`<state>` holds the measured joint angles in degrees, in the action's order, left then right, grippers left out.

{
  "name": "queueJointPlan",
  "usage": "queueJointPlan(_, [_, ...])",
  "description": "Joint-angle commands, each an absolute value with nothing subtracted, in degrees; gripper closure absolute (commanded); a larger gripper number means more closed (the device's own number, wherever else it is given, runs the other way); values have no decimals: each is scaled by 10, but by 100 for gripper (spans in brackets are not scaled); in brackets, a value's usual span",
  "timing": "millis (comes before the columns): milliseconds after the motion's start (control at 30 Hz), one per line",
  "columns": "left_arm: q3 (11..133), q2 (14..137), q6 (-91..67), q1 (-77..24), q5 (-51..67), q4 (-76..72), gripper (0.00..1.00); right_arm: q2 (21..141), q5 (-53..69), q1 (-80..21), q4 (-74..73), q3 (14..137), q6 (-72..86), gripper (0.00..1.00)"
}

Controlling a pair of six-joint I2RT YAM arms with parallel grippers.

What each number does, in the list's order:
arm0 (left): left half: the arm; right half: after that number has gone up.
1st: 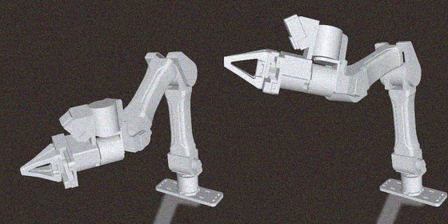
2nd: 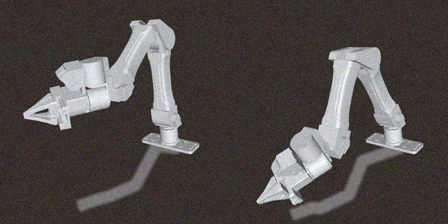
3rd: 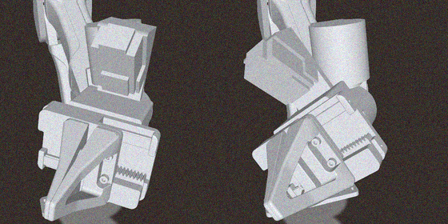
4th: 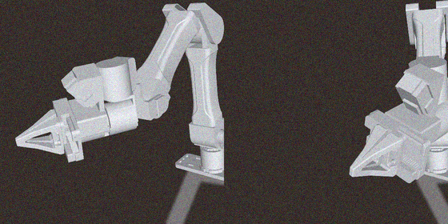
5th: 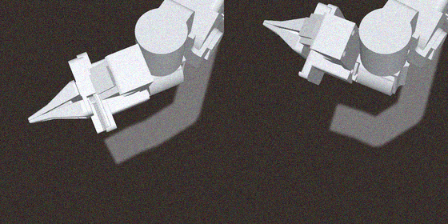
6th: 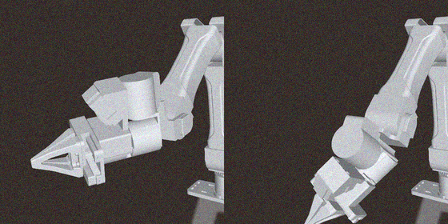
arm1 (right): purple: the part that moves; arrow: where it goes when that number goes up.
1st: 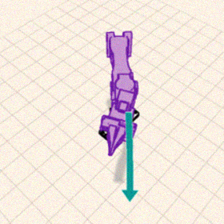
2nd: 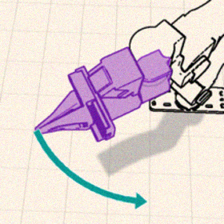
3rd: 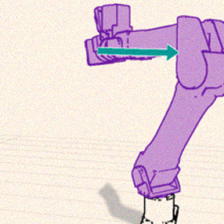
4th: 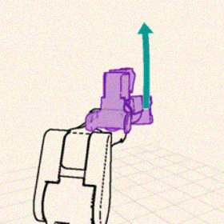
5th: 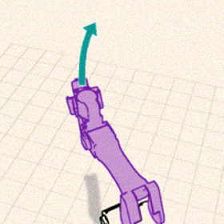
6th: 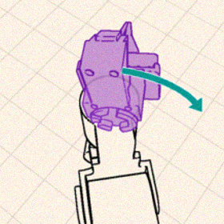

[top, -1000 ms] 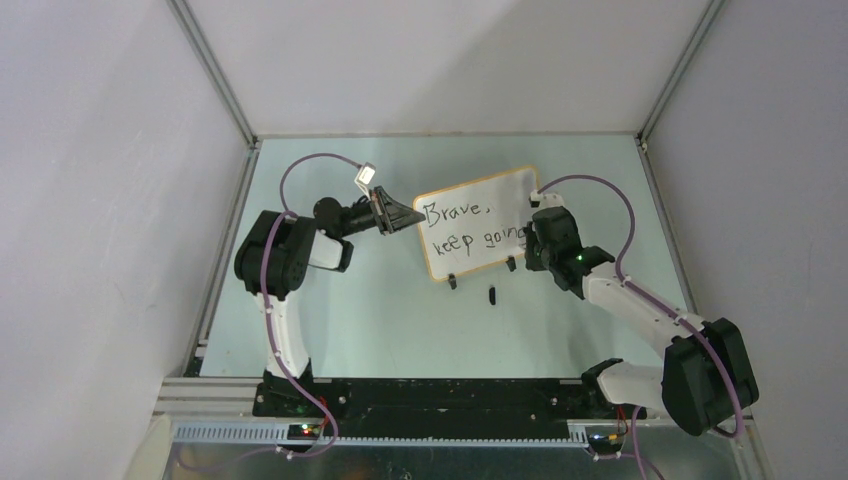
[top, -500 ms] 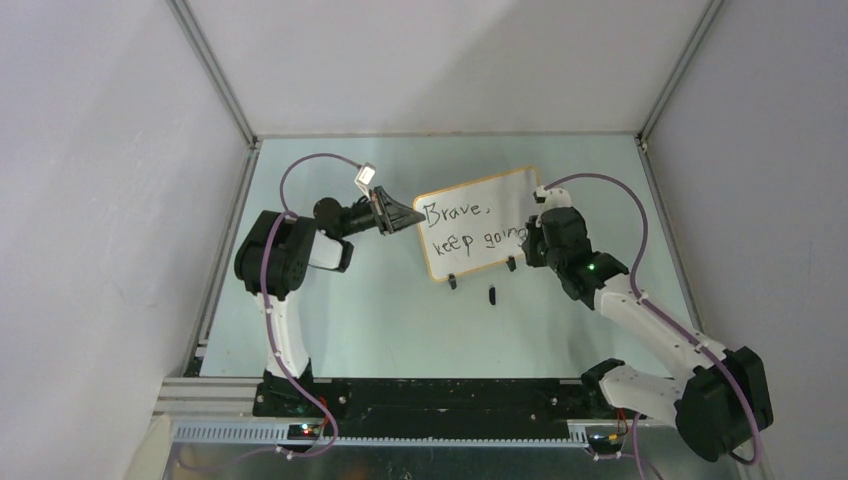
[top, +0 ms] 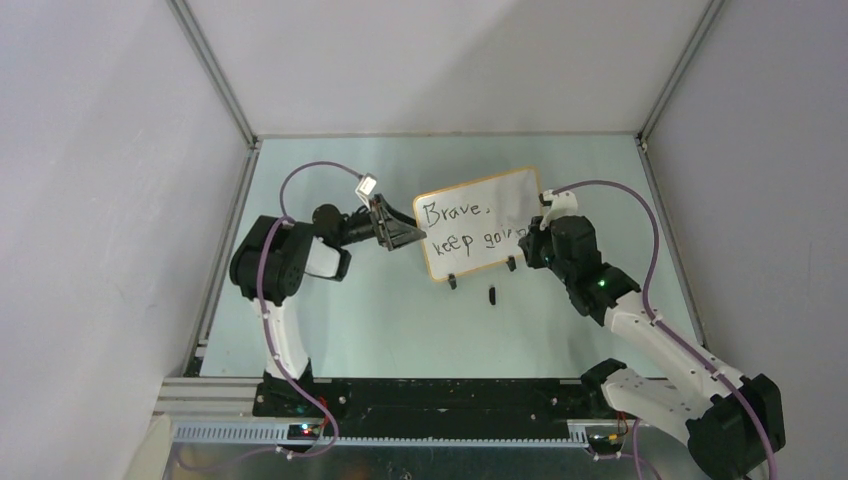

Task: Write a sentence on the whiteboard
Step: Write a sentence on the whiteboard, then pick up the pen cap from the center of the board.

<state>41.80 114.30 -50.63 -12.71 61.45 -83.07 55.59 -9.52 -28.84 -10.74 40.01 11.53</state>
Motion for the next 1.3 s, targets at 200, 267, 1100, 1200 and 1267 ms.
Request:
queueJointPlan(200, [355, 1050, -424, -111, 541, -788, 1, 509, -91, -304, -75, 395, 121, 100])
queueJointPlan(267, [343, 1014, -371, -110, 501, -702, 1, 491, -88, -306, -81, 396, 127, 100])
queueJointPlan(1100, [329, 541, -390, -364, -288, 185, 1, 257, -149, -308, -317, 400, 218, 100])
queueJointPlan(1200, [351, 522, -491, -358, -347, 295, 1, 234, -157, -307, -325, 400, 225, 100])
queueJointPlan(1267, [351, 493, -500, -357, -324, 293, 2, 223, -161, -308, -336, 400, 227, 100])
